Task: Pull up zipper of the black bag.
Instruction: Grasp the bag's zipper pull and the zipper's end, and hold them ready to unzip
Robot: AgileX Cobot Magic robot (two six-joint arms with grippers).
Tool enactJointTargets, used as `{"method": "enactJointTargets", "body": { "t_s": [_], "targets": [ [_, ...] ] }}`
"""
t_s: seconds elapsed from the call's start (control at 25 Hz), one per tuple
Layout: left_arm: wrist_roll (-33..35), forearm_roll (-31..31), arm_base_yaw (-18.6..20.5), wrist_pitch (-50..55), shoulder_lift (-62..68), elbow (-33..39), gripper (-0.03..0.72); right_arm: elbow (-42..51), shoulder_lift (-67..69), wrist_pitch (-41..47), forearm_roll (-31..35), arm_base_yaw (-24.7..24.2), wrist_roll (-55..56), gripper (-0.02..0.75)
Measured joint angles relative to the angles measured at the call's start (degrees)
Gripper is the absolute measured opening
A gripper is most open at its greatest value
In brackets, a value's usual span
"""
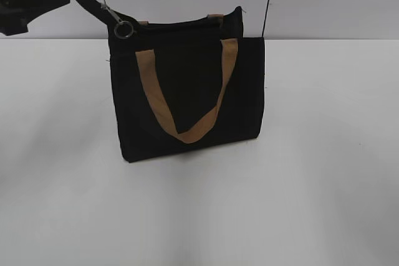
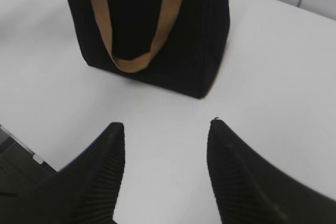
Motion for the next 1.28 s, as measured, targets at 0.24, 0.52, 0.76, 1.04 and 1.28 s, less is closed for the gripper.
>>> {"method": "enactJointTargets", "body": {
  "t_s": [0.24, 0.52, 0.76, 1.04, 1.28],
  "targets": [
    [0.00, 0.04, 0.00, -0.15, 0.00, 0.00, 0.009, -3.12, 11.24, -1.13, 12.21, 1.11, -16.09, 0.389],
    [0.00, 0.04, 0.00, -0.05, 0.00, 0.00, 0.009, -10.57, 26.06, -5.43, 13.98, 9.05, -21.89, 0.389],
    [0.00, 0.96, 0.00, 0.31, 0.00, 0.00, 0.009, -19.12, 39.93, -9.60, 14.09, 17.71, -22.69, 0.389],
    [0.00, 1.97, 0.00, 1.23, 0.00, 0.00, 0.009, -30.52, 54.13, -12.42, 14.14, 26.25, -26.50, 0.389],
    [0.00, -0.91, 0.00, 4.85, 0.00, 0.00, 0.009, -40.27, 63.88, -15.25, 14.26, 30.78, -28.66, 0.389]
  ]
}}
